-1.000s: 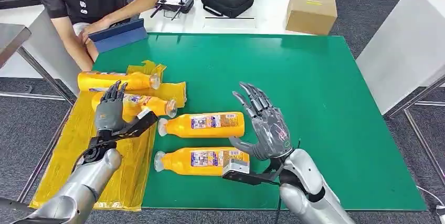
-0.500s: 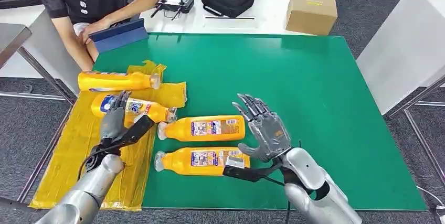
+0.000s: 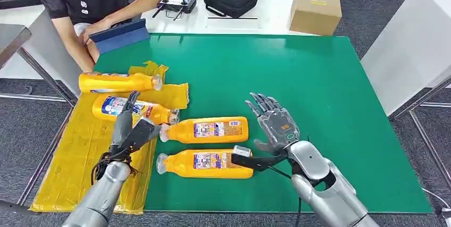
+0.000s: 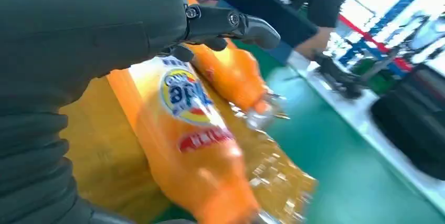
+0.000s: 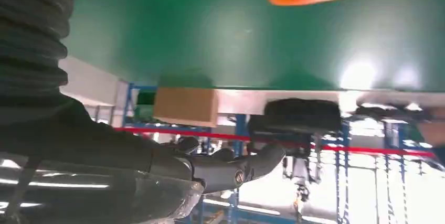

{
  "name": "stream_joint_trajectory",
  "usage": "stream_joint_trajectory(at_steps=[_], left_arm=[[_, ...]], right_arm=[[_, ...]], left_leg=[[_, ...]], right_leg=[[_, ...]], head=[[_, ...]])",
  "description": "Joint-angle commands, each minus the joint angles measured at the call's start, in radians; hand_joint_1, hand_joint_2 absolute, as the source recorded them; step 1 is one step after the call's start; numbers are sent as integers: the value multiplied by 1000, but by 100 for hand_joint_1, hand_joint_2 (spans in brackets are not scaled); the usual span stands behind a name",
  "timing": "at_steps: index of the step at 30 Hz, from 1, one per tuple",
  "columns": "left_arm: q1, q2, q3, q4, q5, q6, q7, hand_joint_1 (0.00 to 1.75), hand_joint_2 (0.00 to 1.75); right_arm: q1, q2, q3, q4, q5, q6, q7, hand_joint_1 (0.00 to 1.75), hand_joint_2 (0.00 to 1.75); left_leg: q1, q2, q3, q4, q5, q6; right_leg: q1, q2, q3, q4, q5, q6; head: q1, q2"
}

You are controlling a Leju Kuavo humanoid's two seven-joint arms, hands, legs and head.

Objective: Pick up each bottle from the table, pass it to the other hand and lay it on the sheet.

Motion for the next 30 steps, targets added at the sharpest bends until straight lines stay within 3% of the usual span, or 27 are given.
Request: stream_joint_trajectory(at_steps=[1, 15, 24, 29, 30], left_arm=[[79, -4, -117, -196, 15, -8, 43, 0, 175], [146, -12, -138, -301, 27, -14, 43, 0, 175], [146, -12, -139, -301, 27, -14, 43, 0, 175], [147, -12, -136, -306, 28, -19, 43, 0, 175], [146, -11, -135, -310, 29, -21, 44, 0, 175]], right_arm=[[-127, 3, -13, 224, -4, 17, -12, 0, 175], [-121, 78, 32, 308, -28, 30, -48, 0, 175], [-120, 80, 34, 310, -27, 31, -47, 0, 175], [-132, 84, 42, 327, -45, 36, -61, 0, 175], [-146, 87, 51, 342, -52, 40, -65, 0, 175]], left_leg=[[0, 1, 2, 0, -1, -3], [0, 2, 4, 0, -2, -3], [0, 1, 2, 0, -1, -3], [1, 3, 9, 1, -5, -7], [0, 2, 4, 0, -2, -4]], right_leg=[[0, 1, 2, 0, -1, -2], [0, 2, 3, -1, -1, -2], [0, 1, 2, -1, -1, -1], [1, 2, 9, -1, -4, -4], [0, 1, 4, -1, -2, -2]], head=[[0, 0], [0, 0], [0, 0], [0, 0], [0, 0]])
